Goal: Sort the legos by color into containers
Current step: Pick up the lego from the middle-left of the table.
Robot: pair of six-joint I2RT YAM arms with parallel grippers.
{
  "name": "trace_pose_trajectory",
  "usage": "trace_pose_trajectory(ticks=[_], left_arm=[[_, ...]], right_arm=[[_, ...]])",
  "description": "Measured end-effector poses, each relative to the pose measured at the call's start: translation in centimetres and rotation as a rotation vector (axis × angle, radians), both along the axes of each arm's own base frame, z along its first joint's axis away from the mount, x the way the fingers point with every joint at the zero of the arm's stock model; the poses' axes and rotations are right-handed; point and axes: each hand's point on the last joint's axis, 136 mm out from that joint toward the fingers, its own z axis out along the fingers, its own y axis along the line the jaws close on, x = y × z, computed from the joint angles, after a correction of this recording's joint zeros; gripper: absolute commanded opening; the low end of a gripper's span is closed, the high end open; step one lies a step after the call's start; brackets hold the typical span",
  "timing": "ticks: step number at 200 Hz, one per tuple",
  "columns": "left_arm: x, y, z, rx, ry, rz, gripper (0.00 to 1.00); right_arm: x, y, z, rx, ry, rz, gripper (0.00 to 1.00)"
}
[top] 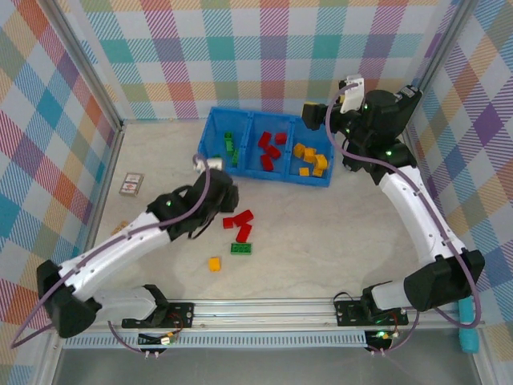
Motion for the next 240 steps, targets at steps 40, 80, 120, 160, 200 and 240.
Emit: trace_pose_trajectory(ticks=[40, 80, 120, 160, 200, 240], left_arm=[[-6.4, 5.2, -7.5, 0.112, 0.185, 0.094, 0.52], [-8.9, 5.5, -10.6, 0.127, 0.247, 0.13, 0.56], [-10.0, 4.1, -13.7, 0.194, 0.322, 0.13, 0.59], [-11.1, 3.9, -15.5, 0.193, 0.36, 0.17, 0.59], [-11.3, 3.9, -17.1, 0.167, 0.378, 0.22, 0.6], [-11.0, 2.9, -18.2, 0.132, 0.375, 0.237, 0.59]], right_arm=[[0.7, 0.2, -0.5, 0.018, 0.03, -0.006, 0.99], [0.5, 0.6, -0.4, 0.024, 0.032, 0.024, 0.99], [0.4, 0.8, -0.4, 0.023, 0.031, 0.035, 0.99], [0.4, 0.8, -0.4, 0.023, 0.031, 0.037, 0.99], [0.3, 0.9, -0.5, 0.023, 0.034, 0.039, 0.99], [0.1, 1.0, -0.6, 0.023, 0.046, 0.053, 0.99]])
